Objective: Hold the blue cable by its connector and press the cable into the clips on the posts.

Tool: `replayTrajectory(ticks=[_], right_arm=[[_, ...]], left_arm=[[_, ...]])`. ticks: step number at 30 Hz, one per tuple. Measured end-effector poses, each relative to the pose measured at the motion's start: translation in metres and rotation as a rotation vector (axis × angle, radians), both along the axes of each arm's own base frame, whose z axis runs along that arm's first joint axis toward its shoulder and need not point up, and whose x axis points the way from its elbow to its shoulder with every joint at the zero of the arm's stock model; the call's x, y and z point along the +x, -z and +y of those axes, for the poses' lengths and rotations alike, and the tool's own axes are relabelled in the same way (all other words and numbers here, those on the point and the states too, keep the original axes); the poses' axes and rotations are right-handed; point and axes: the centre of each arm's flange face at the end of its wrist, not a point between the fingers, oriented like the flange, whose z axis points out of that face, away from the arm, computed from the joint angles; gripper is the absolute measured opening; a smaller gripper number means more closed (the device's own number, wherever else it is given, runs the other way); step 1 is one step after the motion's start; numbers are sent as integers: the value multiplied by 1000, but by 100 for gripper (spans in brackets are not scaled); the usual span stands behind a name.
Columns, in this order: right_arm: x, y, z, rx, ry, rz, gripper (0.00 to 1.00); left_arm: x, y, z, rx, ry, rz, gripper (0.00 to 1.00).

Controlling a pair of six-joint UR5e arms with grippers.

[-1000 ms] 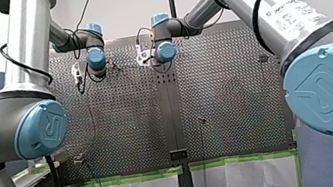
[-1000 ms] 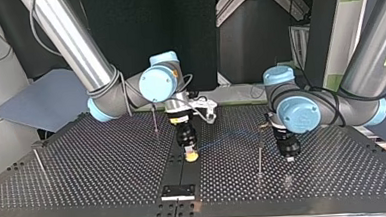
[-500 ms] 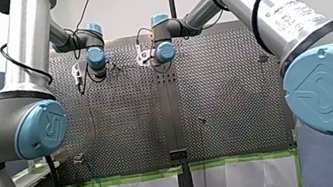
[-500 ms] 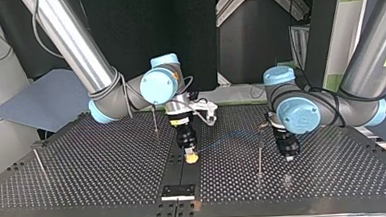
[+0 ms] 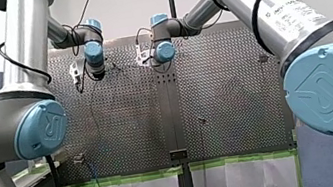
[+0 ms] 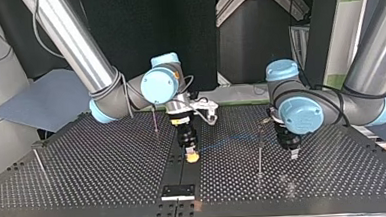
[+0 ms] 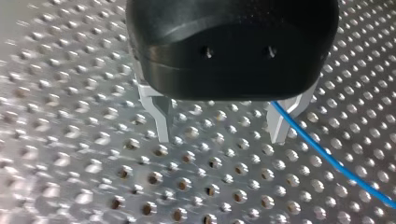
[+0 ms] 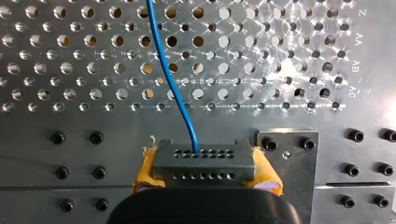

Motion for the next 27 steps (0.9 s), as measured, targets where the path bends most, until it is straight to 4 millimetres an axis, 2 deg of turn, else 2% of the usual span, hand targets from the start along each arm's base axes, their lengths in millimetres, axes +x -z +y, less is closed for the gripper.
replayTrajectory(ticks=[7, 12, 22, 27], right_arm=[[0, 1, 1, 7, -1, 0, 0], [-1, 1, 1, 13, -1, 4, 0], [-1, 0, 3, 20, -2, 10, 0], [-1, 0, 4, 21, -3, 11, 0]], left_arm=[[-29, -27, -12, -45, -4, -8, 100], [-50, -32, -14, -71, 10, 9, 100], [-75, -11, -25, -74, 59, 53, 100], [-95, -9, -30, -69, 81, 58, 100]])
